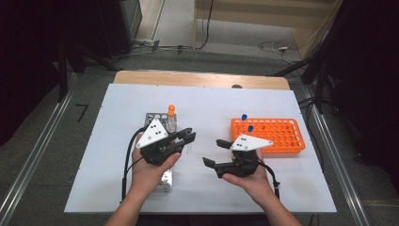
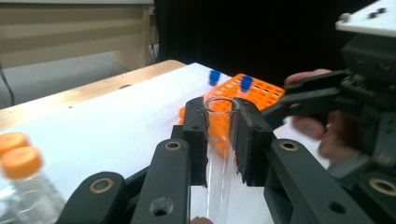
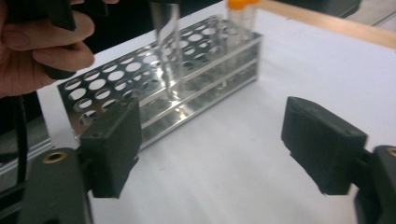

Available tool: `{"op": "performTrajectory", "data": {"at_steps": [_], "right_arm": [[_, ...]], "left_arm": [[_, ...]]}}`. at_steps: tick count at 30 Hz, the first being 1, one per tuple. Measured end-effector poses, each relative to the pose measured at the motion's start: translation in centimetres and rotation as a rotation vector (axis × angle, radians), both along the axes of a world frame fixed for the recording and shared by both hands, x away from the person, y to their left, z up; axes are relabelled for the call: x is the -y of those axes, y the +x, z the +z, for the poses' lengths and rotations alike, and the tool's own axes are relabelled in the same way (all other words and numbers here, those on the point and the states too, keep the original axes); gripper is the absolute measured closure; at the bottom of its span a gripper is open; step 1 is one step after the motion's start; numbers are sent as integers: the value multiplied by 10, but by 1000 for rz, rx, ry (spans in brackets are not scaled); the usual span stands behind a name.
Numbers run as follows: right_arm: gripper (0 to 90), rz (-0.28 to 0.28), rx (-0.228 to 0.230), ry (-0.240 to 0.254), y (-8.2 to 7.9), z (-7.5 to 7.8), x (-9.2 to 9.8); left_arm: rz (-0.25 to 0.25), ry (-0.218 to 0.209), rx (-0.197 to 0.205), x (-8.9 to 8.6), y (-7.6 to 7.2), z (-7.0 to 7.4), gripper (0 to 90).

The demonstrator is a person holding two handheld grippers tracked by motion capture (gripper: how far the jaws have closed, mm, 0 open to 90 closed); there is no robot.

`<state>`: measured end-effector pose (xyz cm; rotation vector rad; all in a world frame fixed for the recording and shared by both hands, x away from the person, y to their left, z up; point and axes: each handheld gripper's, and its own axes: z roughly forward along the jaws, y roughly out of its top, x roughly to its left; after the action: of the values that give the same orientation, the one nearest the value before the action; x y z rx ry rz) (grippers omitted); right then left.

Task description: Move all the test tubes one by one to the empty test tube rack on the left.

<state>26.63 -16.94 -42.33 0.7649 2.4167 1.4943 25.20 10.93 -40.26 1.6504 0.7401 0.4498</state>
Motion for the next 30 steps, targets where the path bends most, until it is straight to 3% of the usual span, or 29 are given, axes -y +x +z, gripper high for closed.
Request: {"op": "performTrajectory", "data": {"at_steps": [5, 7, 9, 11, 12, 14, 15, 16, 20, 23, 30], "right_arm": [[100, -23, 48, 13, -4, 7, 31], [91, -27, 54, 17, -6, 9, 46], [82, -42, 69, -16, -9, 9, 61], [76, -31, 19, 4, -15, 8, 79], [76, -42, 39, -13, -18, 8, 84], [76, -60, 66, -71, -16, 4, 92], [76, -87, 64, -84, -14, 1, 99], [76, -98, 55, -80, -12, -3, 107], [76, -152, 59, -88, -12, -11, 141], [78, -197, 29, -43, -6, -16, 160], [79, -247, 34, -26, 0, -18, 175]], "left_arm": [[38, -6, 27, -10, 3, 9, 767], [49, 19, 45, -13, 5, 11, 767], [48, -14, 29, -17, 10, 11, 767], [70, -29, 20, -22, 11, 12, 767], [80, -10, 26, -23, 11, 13, 767], [86, -43, 31, -28, 13, 14, 767], [91, -37, 32, -29, 16, 14, 767], [102, -11, 36, -29, 18, 14, 767], [121, -8, 49, -33, 21, 12, 767], [139, -5, 52, -38, 24, 11, 767], [186, -9, 35, -44, 33, 0, 767]]}}
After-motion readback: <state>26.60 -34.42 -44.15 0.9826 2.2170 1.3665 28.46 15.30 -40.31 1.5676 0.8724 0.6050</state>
